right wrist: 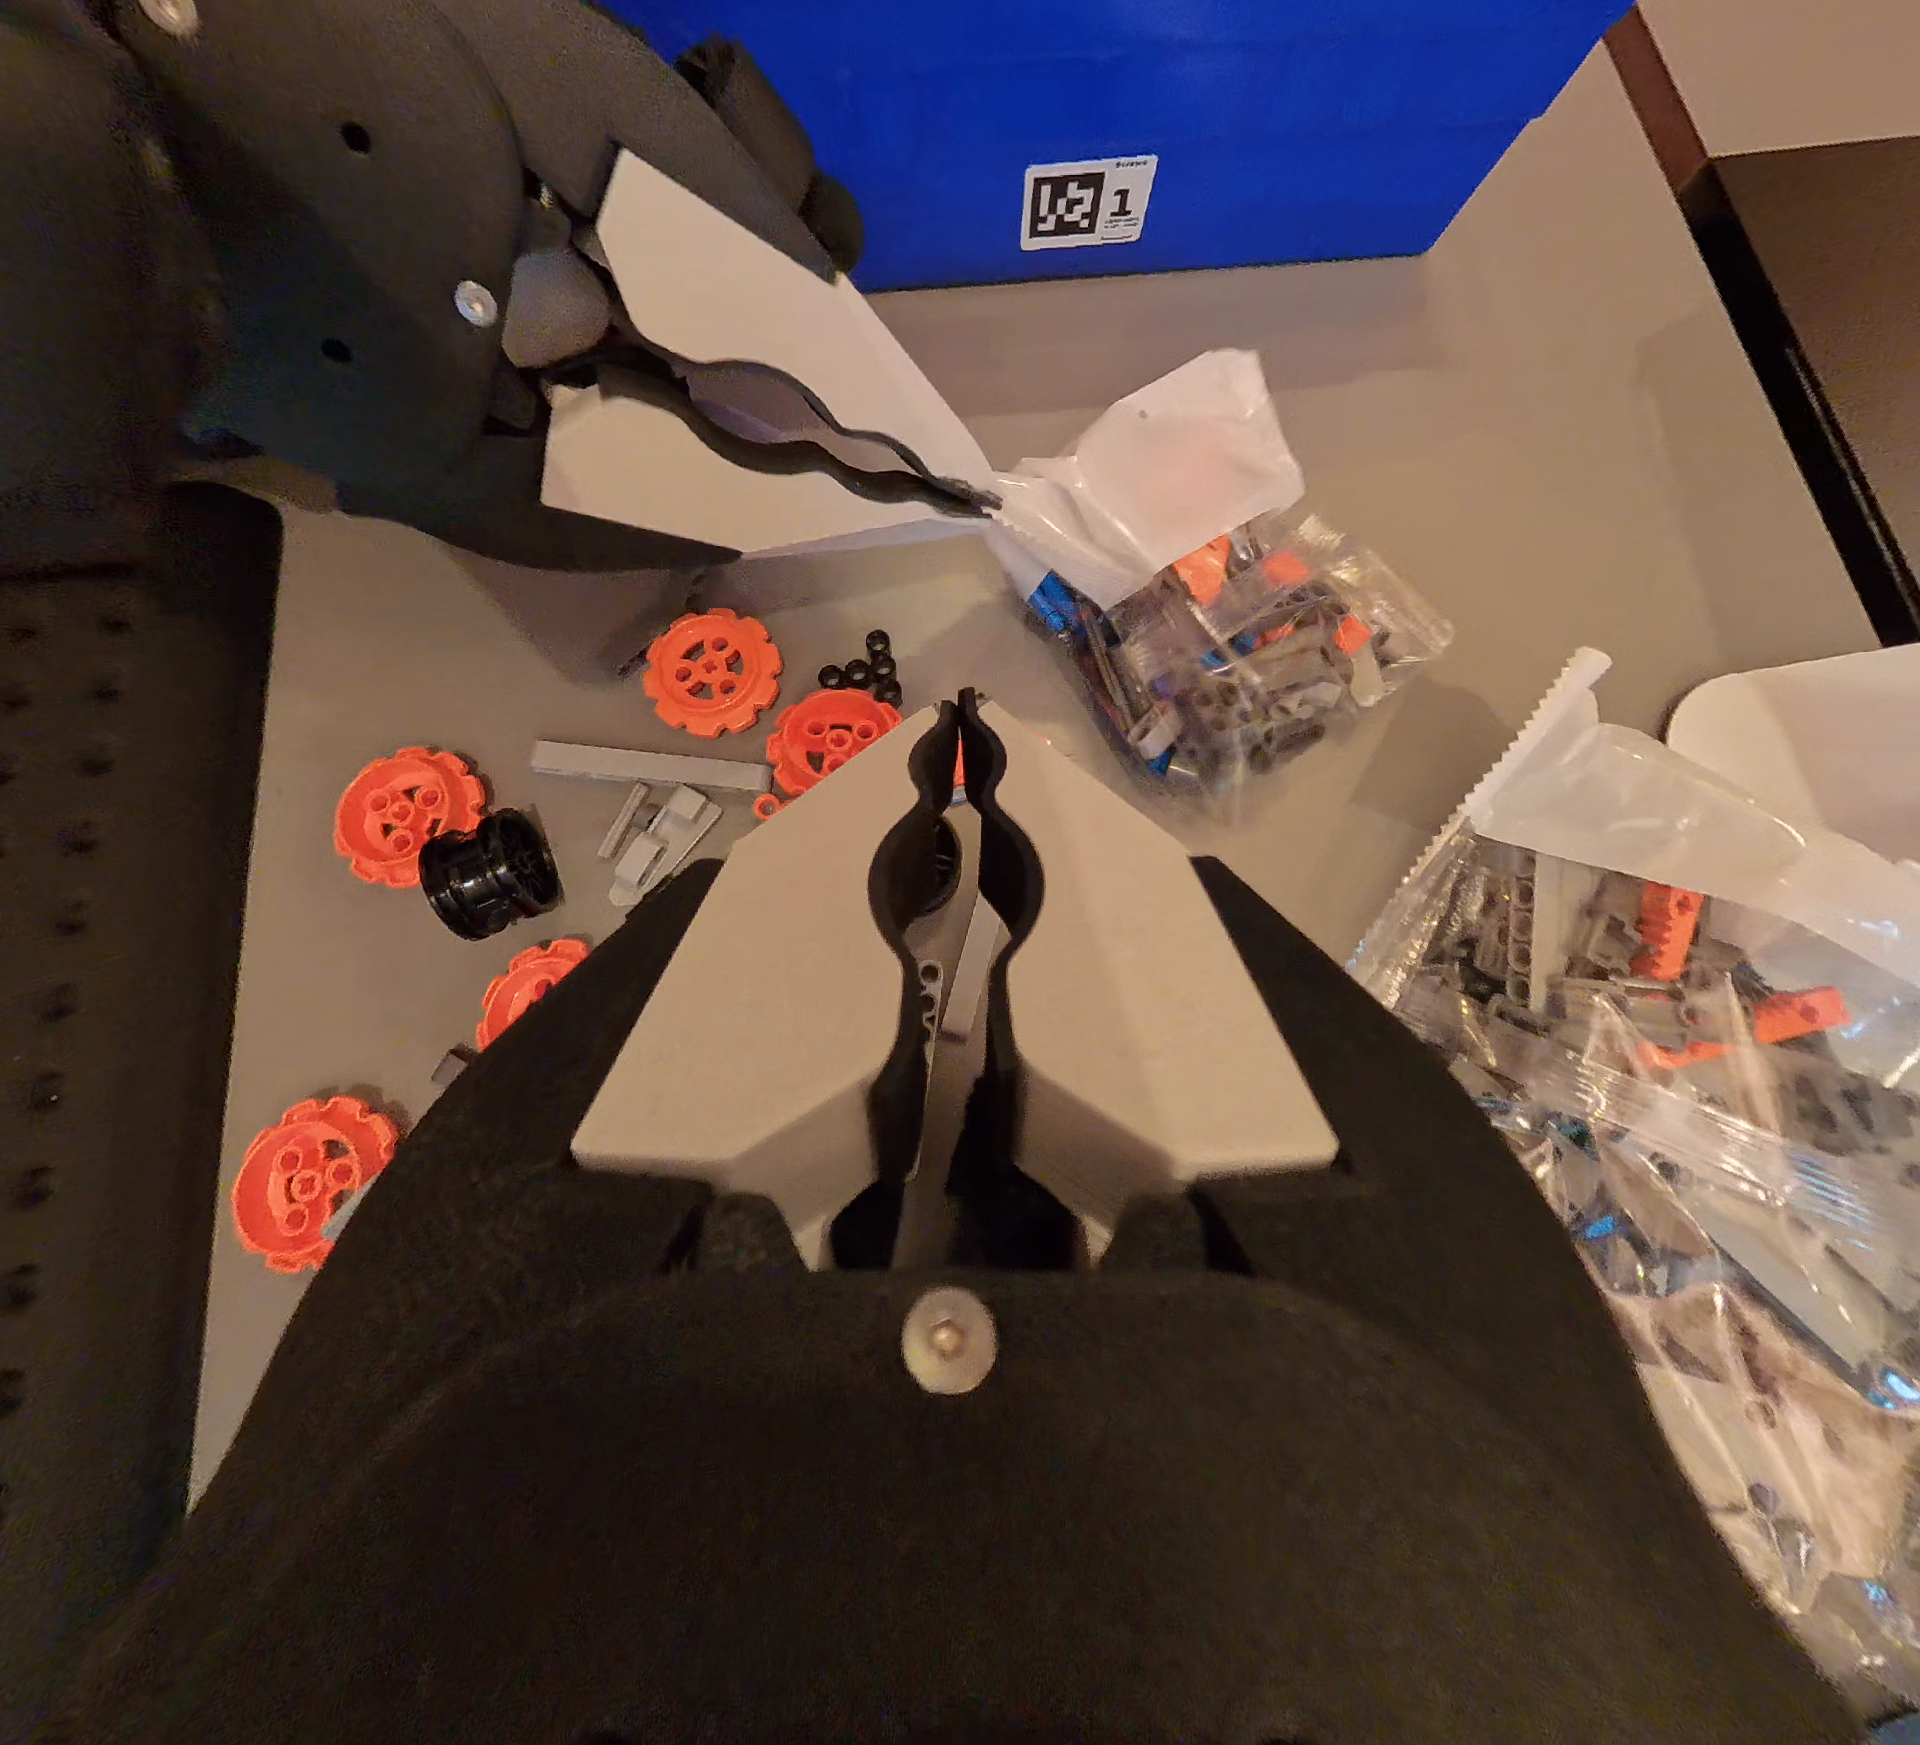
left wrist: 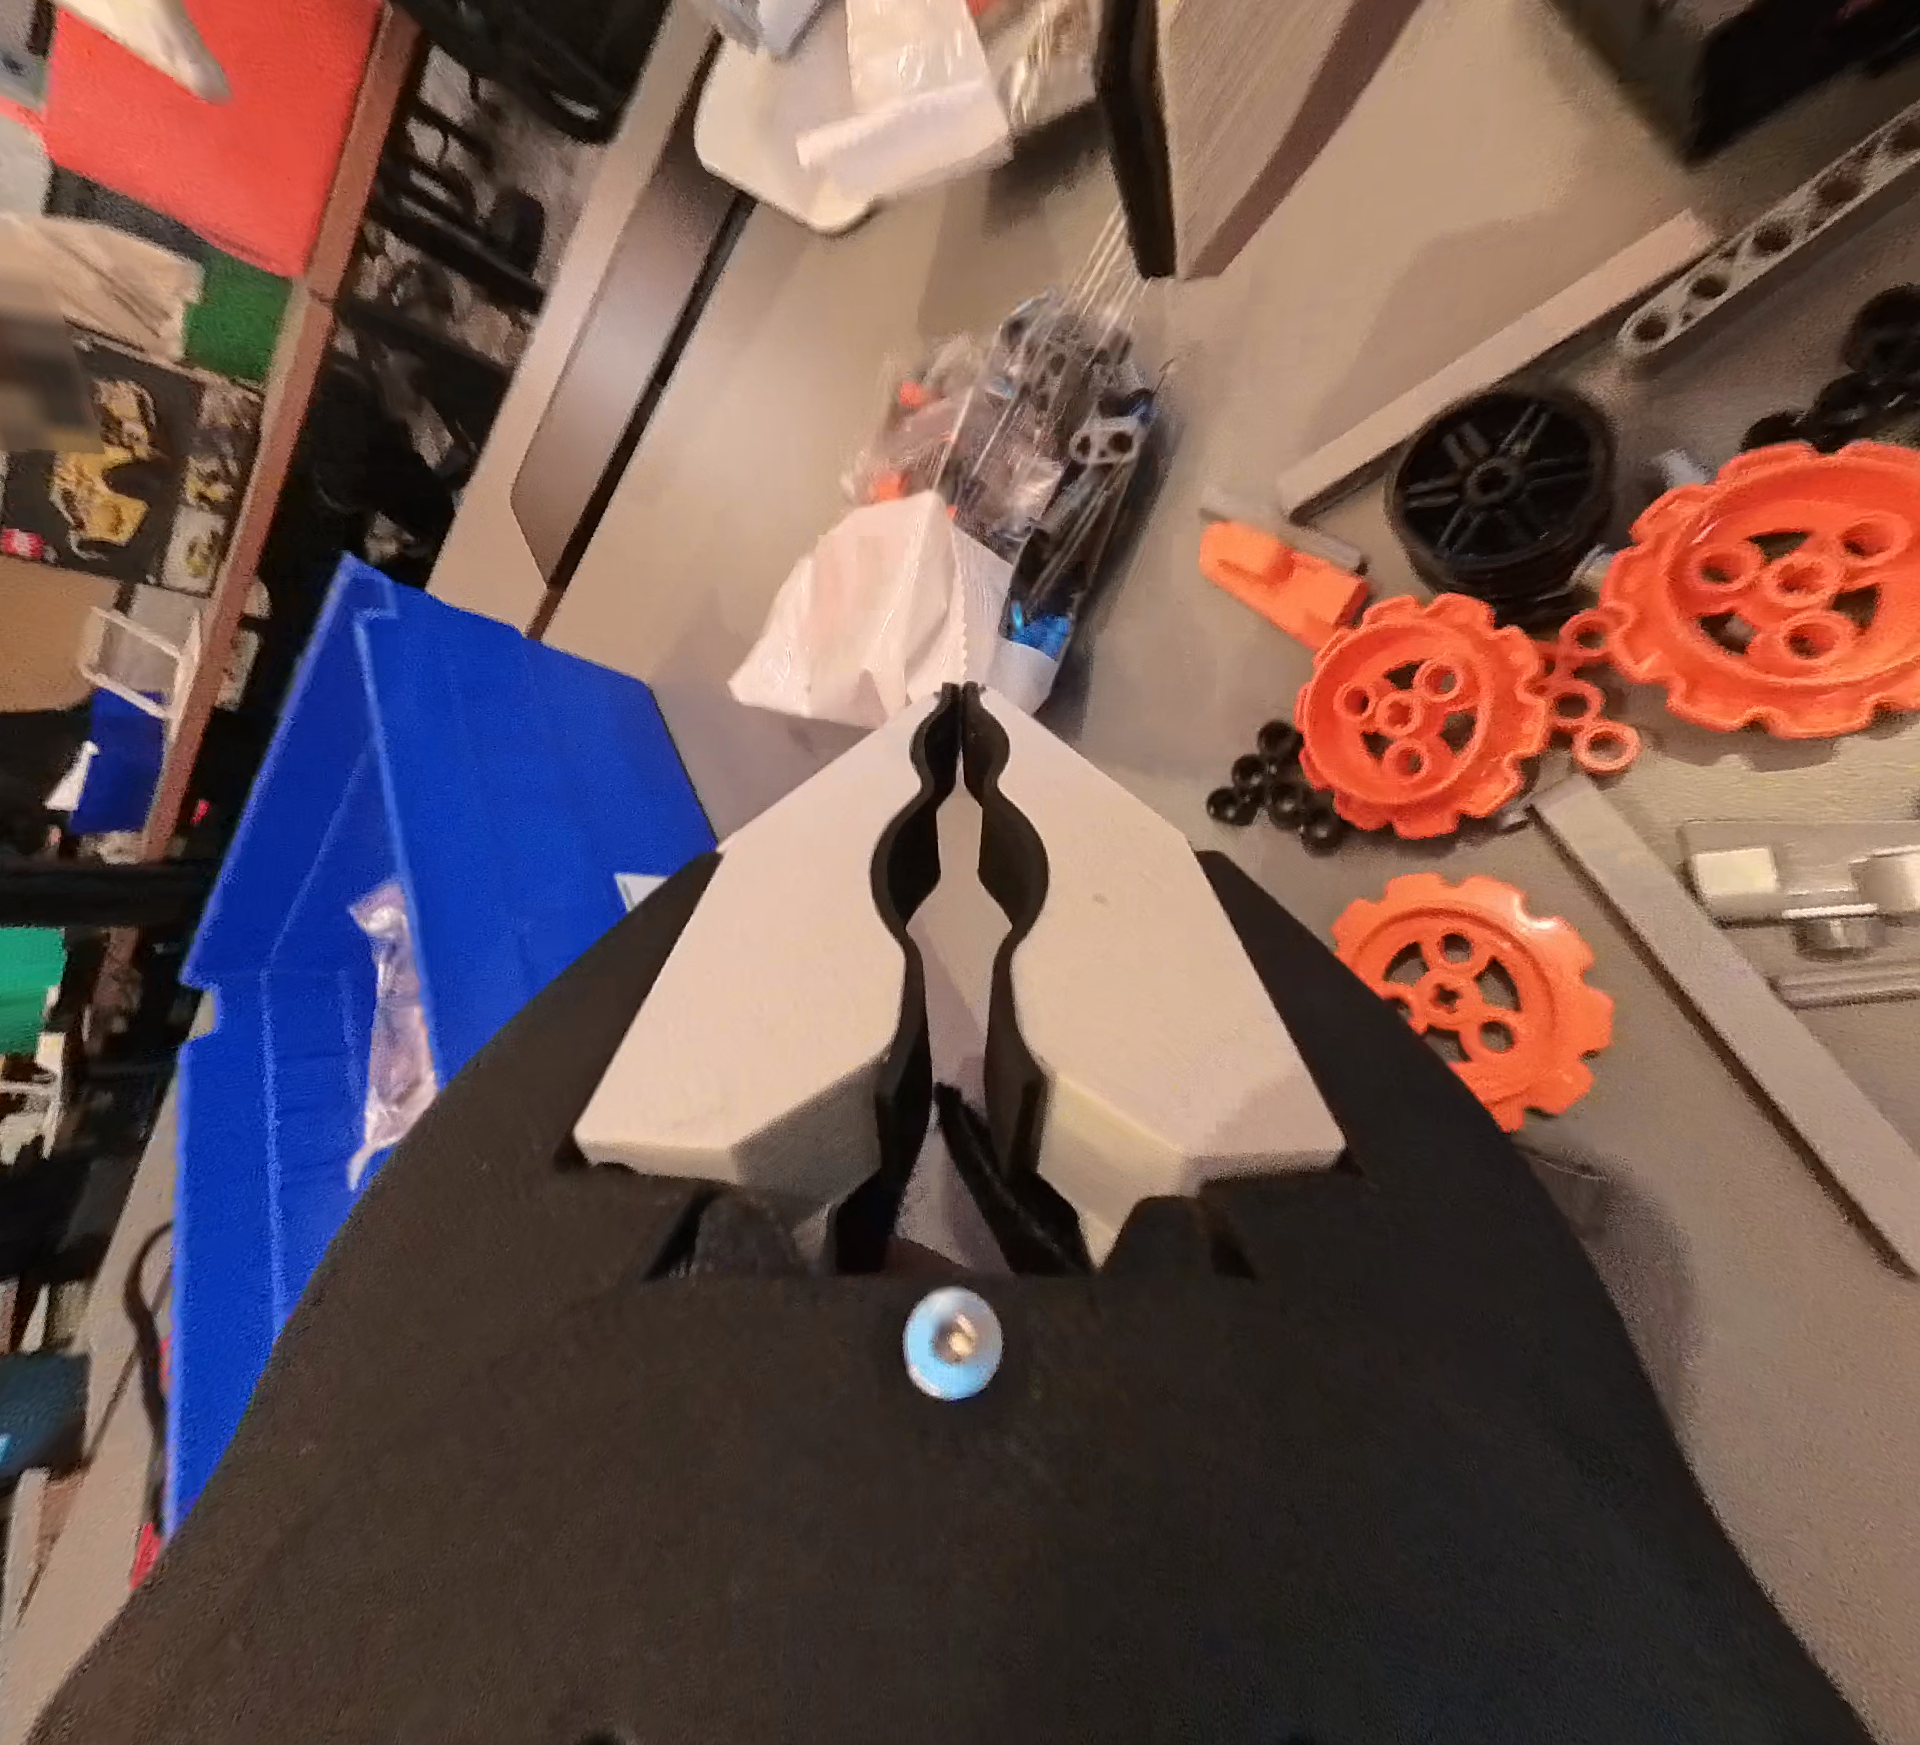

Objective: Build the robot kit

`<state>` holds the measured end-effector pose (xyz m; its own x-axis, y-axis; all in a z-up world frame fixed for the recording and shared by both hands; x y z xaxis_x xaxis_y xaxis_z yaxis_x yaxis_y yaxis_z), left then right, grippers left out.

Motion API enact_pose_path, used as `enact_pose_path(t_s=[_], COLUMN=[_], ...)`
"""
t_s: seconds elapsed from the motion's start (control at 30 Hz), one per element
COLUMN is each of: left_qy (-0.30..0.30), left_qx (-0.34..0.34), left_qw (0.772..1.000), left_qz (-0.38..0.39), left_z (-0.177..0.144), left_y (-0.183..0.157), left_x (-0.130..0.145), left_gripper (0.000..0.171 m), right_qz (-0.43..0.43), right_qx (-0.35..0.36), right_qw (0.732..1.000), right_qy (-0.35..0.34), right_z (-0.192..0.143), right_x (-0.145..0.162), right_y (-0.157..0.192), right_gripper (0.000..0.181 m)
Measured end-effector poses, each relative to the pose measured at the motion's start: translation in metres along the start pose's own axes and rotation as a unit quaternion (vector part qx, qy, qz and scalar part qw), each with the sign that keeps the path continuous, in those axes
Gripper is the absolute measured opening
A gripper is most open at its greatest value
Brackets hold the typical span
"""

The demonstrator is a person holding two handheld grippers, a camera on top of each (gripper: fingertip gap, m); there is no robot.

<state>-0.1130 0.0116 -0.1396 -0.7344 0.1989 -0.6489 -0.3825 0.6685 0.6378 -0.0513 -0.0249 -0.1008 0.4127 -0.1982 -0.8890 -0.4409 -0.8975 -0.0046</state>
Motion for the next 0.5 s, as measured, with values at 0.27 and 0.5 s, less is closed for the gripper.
enact_pose_path(t_s=[0.27,0.5], left_qy=[-0.134,-0.231], left_qx=[0.058,0.167], left_qw=[0.983,0.939], left_qz=[-0.111,-0.192], left_z=[-0.025,-0.058], left_y=[0.033,0.055], left_x=[-0.064,-0.123], left_gripper=[0.0,0.0], right_qz=[-0.006,0.035], right_qx=[0.068,0.111], right_qw=[0.996,0.978], right_qy=[-0.064,-0.173], right_z=[-0.033,-0.071], right_x=[-0.015,-0.034], right_y=[-0.018,-0.038], right_gripper=[0.032,0.06])
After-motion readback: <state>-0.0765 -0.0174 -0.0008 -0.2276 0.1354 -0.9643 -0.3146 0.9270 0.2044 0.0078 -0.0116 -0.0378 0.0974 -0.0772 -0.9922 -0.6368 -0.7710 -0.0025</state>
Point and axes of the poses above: each gripper's, where its closed fingertips meet, z out along the fingers, x out of its underside, y = z × x across the jaws, the point moved 1 cm from there along -z, back along the fingers, and after that the axes turned 14 degrees about -y, right-handed, at the moved point
